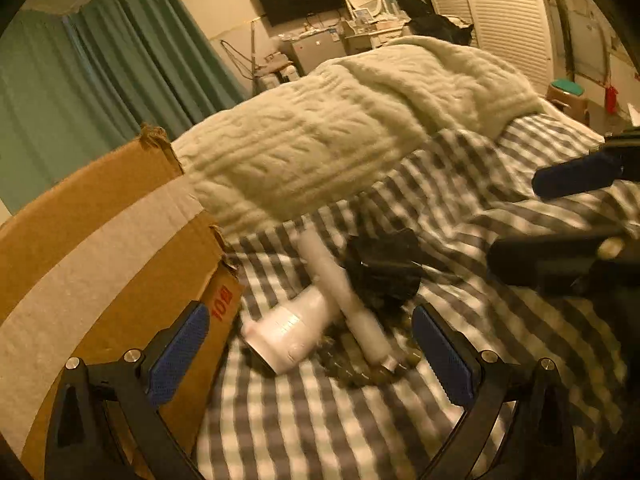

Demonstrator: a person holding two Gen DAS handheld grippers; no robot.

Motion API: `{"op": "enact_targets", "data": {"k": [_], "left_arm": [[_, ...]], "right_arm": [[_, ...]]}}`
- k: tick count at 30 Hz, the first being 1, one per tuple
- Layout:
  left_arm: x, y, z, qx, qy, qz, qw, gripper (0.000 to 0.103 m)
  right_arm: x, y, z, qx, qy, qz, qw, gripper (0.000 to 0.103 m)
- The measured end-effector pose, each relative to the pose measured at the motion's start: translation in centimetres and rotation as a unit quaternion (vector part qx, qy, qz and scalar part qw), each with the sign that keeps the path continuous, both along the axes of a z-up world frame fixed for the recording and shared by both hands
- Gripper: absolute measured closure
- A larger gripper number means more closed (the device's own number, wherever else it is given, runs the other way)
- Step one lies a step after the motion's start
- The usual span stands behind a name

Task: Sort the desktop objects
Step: 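Grasp the black round cup with right tool while left grasps the white handheld device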

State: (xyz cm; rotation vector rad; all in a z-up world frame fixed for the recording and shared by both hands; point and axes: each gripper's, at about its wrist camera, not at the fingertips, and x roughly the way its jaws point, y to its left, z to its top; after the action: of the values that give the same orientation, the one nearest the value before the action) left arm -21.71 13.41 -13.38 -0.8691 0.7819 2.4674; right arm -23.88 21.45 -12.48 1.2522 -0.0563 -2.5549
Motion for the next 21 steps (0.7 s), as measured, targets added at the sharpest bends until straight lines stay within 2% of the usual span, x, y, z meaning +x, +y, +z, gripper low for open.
{"op": "enact_targets", "data": {"k": [1,4,7,9,10,12,13,15,18,19,21], "left_arm": [[-0.2,0.1,-0.2,-0.004,0.007,0.0,1.0,0.0],[-0.2,0.4,-1.2,0.002,-0.028,-0.034,0.999,0.0],[0.3,0.0,-0.8,0.035,-0.036,-0.05,0.9975,0.0],[0.1,-0.3,-0.4,0.054,-0.046,-0.054,0.996,0.0],[0.0,-0.3,-0.4,0.055,-0.047,-0.052,0.996,0.0],[-0.3,-0.2,-0.6,0.045,-0.039,-0.038,0.9975,0.002],[-0.5,0.0,-0.9,0.036,-0.032,-0.028,0.9984,0.002],[-0.6,0.2,-1.1,0.026,-0.029,-0.023,0.999,0.002],[-0.3,0.4,-1.3,0.025,-0.033,-0.03,0.9987,0.002],[-0.2,0.5,-1.4,0.019,-0.033,-0.028,0.9989,0.002],[-0.1,0.6,-1.5,0.014,-0.033,-0.027,0.999,0.002]], "right_arm": [[-0.6,-0.2,-0.4,0.002,-0.005,0.001,1.0,0.034],[-3.0,-0.5,-1.9,-0.021,-0.036,-0.005,0.999,0.034],[-5.9,-0.4,-3.9,-0.061,-0.089,-0.035,0.994,0.034],[-7.7,-0.3,-5.3,-0.1,-0.126,-0.052,0.986,0.034],[-8.5,-0.4,-6.0,-0.119,-0.142,-0.059,0.981,0.03],[-10.1,-0.6,-7.4,-0.16,-0.167,-0.07,0.97,0.029],[-10.9,-0.9,-7.9,-0.167,-0.178,-0.071,0.967,0.029],[-11.9,-1.6,-9.2,-0.148,-0.203,-0.064,0.966,0.029],[-12.4,-1.2,-10.2,-0.172,-0.219,-0.052,0.959,0.03],[-12.4,-0.8,-10.1,-0.182,-0.216,-0.047,0.958,0.041],[-11.7,0.1,-9.7,-0.179,-0.203,-0.042,0.962,0.042]]}}
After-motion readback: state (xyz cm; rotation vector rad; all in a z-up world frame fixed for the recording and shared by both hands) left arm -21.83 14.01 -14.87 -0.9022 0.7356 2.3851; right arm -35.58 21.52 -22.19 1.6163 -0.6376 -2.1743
